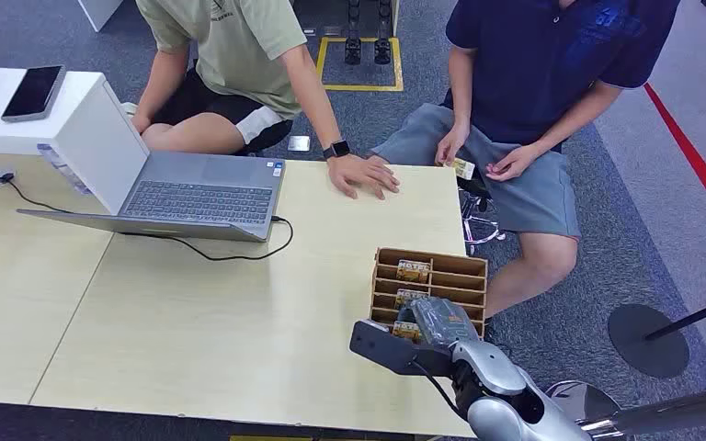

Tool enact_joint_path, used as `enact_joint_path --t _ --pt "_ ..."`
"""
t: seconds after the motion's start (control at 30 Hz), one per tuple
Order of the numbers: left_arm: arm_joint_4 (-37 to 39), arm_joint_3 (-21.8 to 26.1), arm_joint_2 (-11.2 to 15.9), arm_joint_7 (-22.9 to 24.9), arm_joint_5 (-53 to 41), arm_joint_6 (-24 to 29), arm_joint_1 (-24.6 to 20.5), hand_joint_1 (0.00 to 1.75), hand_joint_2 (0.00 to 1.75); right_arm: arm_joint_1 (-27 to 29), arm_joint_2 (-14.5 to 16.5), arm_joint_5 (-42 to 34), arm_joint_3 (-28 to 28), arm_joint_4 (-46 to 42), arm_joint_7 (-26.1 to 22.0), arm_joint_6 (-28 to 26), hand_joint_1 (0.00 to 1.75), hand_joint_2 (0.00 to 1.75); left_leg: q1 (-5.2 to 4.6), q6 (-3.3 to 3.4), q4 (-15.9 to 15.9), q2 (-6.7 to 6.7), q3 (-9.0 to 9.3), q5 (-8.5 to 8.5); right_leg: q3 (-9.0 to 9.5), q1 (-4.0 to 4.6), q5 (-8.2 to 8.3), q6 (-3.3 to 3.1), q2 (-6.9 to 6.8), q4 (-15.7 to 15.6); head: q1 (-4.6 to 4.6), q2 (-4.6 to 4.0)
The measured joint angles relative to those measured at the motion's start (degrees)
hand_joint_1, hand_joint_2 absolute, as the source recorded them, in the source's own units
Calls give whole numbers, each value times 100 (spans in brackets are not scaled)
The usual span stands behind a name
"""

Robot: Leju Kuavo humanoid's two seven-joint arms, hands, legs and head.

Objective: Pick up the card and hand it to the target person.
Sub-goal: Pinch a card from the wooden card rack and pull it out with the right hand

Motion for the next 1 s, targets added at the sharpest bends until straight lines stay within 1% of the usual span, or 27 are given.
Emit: enact_joint_path --t 0.2,0.27,0.4,0.53,0.63,0.83,0.9,1.0 --pt "0 0 10 -7 0 -1 0 0 0 0 -2 -13 -4 20 0 -5 104 175 0 0 0 0 0 0 0 0 0 0 0 0 0 0" --pt "0 0 11 -10 0 -1 0 0 0 0 -2 -15 -4 22 0 -10 107 175 0 0 0 0 0 0 0 0 0 0 0 0 0 0" --pt "0 0 11 -13 0 -1 0 0 0 0 -2 -26 -14 24 1 -13 123 175 0 0 0 0 0 0 0 0 0 0 0 0 0 0" --pt "0 0 11 -13 -1 -1 0 0 0 2 -2 -52 -28 26 1 -13 134 175 0 0 0 0 0 0 0 0 0 0 0 0 0 0" --pt "0 0 12 -13 -1 -1 -1 0 0 3 -2 -58 -28 26 1 -13 148 175 0 0 0 0 0 0 0 0 0 0 0 0 0 0" --pt "0 0 12 -13 -2 0 -1 0 0 2 -2 -64 -29 31 -2 -20 170 175 0 0 0 0 -1 0 0 0 0 0 0 0 0 0" --pt "0 0 13 -13 -3 1 -1 0 0 1 -2 -64 -30 32 -5 -26 173 175 0 0 0 0 -1 0 0 0 0 0 0 0 0 0" --pt "0 0 13 0 -26 8 -1 0 0 1 -2 -64 -31 33 -8 -35 169 175 0 0 0 0 -1 0 0 0 0 0 0 0 0 0"
